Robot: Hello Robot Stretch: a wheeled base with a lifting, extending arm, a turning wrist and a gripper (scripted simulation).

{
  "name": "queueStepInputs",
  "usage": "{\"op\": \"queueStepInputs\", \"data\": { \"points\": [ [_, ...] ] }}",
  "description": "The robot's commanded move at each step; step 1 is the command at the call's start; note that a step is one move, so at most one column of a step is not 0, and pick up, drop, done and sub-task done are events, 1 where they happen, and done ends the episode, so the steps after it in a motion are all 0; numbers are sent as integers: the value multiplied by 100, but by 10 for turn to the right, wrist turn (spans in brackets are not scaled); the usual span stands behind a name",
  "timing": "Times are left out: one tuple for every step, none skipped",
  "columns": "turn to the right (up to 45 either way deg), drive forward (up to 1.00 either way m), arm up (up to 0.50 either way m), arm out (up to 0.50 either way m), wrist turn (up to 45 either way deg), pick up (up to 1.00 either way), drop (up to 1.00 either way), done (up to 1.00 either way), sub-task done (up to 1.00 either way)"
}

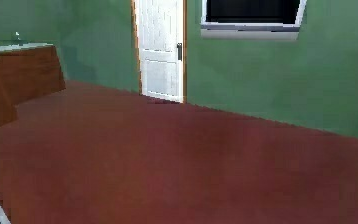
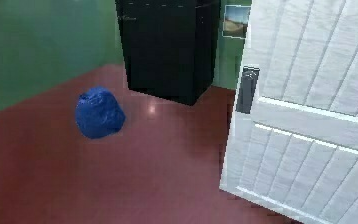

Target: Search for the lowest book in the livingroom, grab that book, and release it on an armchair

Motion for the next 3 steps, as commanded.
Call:
{"op": "queueStepInputs", "data": {
  "points": [
    [450, 0, 0, 0, 0, 0, 0, 0, 0],
    [450, 0, 0, 0, 0, 0, 0, 0, 0],
    [60, 0, 0, 0, 0, 0, 0, 0, 0]
  ]
}}
